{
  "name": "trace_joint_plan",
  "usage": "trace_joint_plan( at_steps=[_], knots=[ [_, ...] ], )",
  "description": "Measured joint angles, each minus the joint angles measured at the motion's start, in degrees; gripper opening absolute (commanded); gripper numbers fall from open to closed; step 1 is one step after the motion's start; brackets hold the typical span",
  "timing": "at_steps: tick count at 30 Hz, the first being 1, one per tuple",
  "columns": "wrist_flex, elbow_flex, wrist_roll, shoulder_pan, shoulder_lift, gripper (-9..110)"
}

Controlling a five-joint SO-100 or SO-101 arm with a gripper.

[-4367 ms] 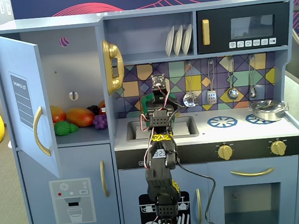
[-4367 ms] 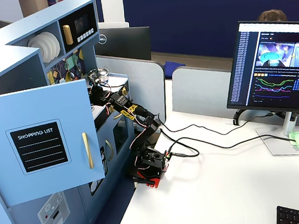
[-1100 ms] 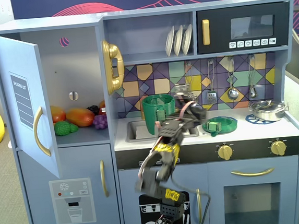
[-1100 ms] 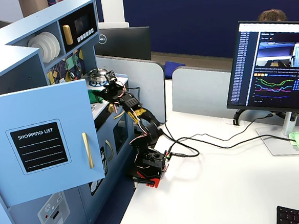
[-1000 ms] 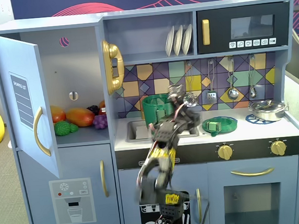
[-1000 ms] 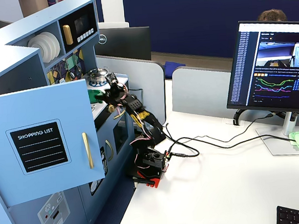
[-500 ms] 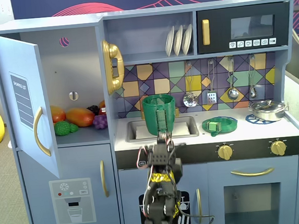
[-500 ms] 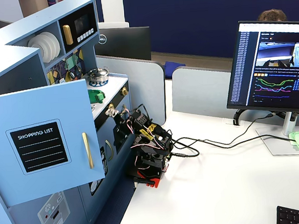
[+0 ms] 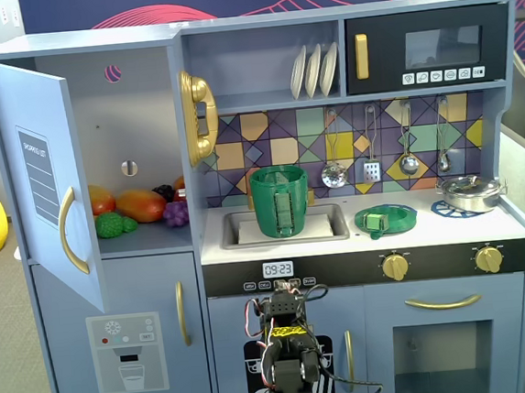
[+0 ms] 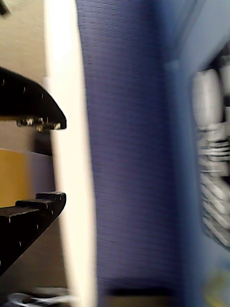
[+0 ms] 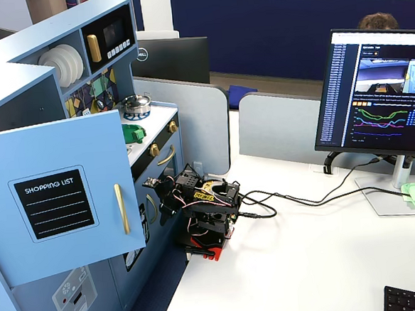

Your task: Take off the lid from the green recipient and place it on the counter

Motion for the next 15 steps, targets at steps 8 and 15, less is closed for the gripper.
trace_joint_plan(
  at_steps=[8, 15],
  knots=[
    [13.54, 0.00, -1.76, -0.44, 5.36, 0],
    [13.89, 0.09, -0.35, -0.62, 7.12, 5]
  ],
)
